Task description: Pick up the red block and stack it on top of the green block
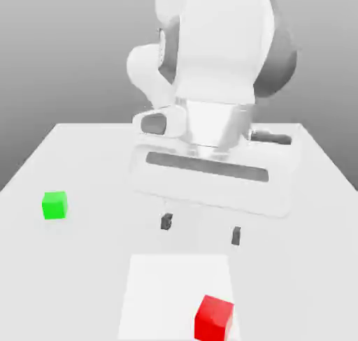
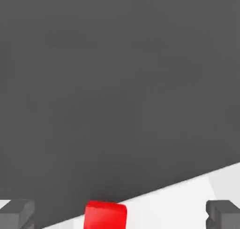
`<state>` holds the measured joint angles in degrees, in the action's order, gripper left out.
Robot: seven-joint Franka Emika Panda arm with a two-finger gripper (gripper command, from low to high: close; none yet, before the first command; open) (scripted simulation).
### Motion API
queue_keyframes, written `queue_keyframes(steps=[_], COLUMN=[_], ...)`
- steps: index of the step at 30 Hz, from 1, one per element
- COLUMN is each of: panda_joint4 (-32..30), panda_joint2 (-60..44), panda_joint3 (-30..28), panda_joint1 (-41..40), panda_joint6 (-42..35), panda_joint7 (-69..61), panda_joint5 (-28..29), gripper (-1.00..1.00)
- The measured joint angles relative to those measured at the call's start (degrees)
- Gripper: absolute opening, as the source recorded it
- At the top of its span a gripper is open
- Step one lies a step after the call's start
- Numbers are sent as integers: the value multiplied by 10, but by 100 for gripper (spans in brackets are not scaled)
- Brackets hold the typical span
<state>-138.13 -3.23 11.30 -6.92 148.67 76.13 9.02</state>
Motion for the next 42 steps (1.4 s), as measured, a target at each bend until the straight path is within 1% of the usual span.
queue_keyframes(steps=[5,9,10,17,22,29,31,34,37,42], panda_joint4=[-13,-3,0,0,-17,-90,-112,-144,-178,-233], panda_joint2=[-97,-179,-196,-198,-110,-29,-6,30,67,126], panda_joint3=[5,-19,-25,-26,-7,-111,-140,-166,-197,-268], panda_joint1=[8,27,32,33,14,-89,-140,-215,-273,-335], panda_joint6=[42,105,118,121,51,40,39,37,37,38], panda_joint7=[33,58,63,64,32,-38,-60,-97,-140,-221], panda_joint5=[-20,5,11,13,-26,20,32,47,52,50], gripper=[0,0,-100,-100,-100,-100,-100,-100,-100,-100])
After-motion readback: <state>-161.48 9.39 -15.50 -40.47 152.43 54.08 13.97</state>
